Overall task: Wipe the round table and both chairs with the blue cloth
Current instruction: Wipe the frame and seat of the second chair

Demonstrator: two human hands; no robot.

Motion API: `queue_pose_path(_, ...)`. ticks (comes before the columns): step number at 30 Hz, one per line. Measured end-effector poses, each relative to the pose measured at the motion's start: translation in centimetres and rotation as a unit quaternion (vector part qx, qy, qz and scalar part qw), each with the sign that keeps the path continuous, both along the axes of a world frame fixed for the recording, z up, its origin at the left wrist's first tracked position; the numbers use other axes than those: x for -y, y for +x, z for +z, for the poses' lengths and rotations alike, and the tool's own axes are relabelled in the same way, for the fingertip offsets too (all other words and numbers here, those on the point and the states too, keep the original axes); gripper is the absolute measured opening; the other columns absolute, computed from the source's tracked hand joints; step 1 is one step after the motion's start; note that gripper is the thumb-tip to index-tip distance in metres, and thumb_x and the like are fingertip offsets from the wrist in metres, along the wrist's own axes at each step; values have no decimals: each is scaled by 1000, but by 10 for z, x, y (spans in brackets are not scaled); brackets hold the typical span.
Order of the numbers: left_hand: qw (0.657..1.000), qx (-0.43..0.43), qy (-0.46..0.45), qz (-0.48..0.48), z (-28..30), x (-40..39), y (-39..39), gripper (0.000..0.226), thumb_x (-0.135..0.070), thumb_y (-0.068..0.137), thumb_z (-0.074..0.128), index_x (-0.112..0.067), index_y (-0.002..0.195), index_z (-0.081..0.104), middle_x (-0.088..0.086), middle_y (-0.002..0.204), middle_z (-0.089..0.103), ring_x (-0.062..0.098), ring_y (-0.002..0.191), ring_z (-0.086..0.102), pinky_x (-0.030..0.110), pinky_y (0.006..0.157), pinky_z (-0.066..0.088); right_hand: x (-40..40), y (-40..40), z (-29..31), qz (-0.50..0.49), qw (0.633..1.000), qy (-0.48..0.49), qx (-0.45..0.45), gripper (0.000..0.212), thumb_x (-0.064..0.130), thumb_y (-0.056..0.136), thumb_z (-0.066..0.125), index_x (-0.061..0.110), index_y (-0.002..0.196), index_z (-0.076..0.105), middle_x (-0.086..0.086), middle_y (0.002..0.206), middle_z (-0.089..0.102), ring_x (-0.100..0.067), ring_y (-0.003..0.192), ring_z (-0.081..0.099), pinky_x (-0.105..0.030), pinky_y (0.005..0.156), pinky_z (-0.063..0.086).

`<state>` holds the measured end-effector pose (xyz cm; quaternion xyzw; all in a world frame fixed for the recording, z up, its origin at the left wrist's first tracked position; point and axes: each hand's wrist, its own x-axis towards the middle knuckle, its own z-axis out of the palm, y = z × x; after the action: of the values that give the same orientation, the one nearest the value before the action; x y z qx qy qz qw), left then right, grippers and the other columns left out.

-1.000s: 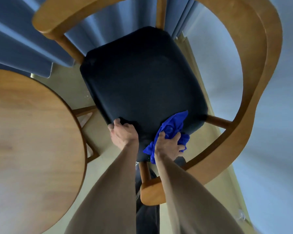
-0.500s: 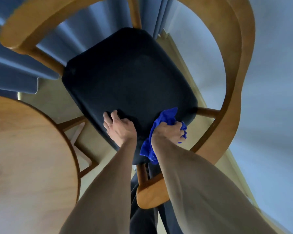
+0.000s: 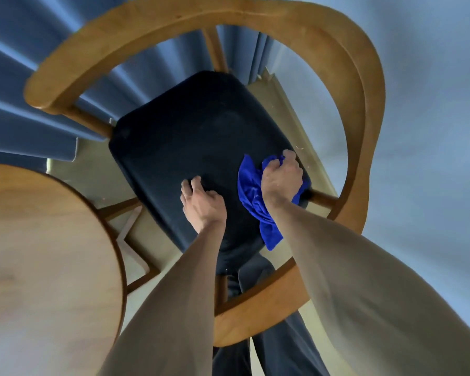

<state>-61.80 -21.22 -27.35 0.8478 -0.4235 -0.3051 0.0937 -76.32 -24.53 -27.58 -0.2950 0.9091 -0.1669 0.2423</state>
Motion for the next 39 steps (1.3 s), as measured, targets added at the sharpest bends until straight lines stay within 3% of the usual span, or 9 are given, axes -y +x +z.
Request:
queue_pose_path(14, 1000, -10, 9, -12, 39, -64, -17, 45, -11, 90, 45, -16, 135, 48, 6, 136, 45, 28, 115, 51, 42, 91, 46, -53, -4, 52, 95, 995, -22, 15, 40, 15, 90, 51, 15, 131, 51, -13, 119, 60, -30, 112, 53, -44, 93, 49)
queue_pose_path(18, 999, -17, -38, -11, 59, -81, -26, 42, -10, 91, 44, -16, 132, 50, 6, 129, 49, 25, 103, 56, 33, 73, 39, -84, -2, 74, 141, 989, -17, 32, 42, 17, 90, 51, 15, 132, 49, -14, 120, 58, -32, 114, 51, -47, 96, 47)
queue_pose_path(23, 993, 26, -116, -14, 97, -128, -39, 35, -12, 92, 45, -18, 125, 54, 6, 124, 50, 27, 98, 56, 32, 70, 37, -141, -4, 111, 252, 967, -37, 3, 36, 20, 93, 53, 13, 129, 51, -12, 119, 57, -32, 114, 49, -45, 99, 43)
queue_pose_path(28, 976, 80, -183, 83, 139, -201, -60, 33, -10, 89, 44, -16, 119, 57, 8, 117, 50, 30, 100, 56, 33, 75, 36, -216, -22, 146, 299, 938, -171, -43, 6, 14, 86, 55, 12, 92, 53, -9, 96, 58, -31, 95, 53, -43, 81, 45)
queue_pose_path(33, 968, 52, -211, 123, 127, -282, -91, 24, -8, 85, 43, -15, 106, 51, 9, 103, 60, 33, 87, 59, 32, 68, 35, -291, -47, 117, 360, 916, -180, -4, 5, 12, 86, 53, 11, 90, 50, -10, 84, 61, -35, 79, 57, -34, 61, 32)
queue_pose_path(36, 982, 28, -158, 104, 91, -324, -98, 14, -11, 87, 38, -16, 98, 45, 6, 84, 59, 29, 73, 53, 34, 64, 40, -321, -52, 87, 393, 912, -116, 6, 8, 14, 85, 57, 14, 88, 50, -7, 87, 61, -31, 83, 59, -34, 61, 36)
queue_pose_path(39, 998, 19, -37, 47, 48, -349, -95, 15, -14, 89, 41, -14, 104, 47, 10, 96, 62, 32, 82, 59, 37, 70, 48, -333, -51, 52, 390, 919, -57, 6, 21, 14, 84, 60, 11, 105, 59, -11, 108, 61, -29, 102, 56, -38, 78, 50)
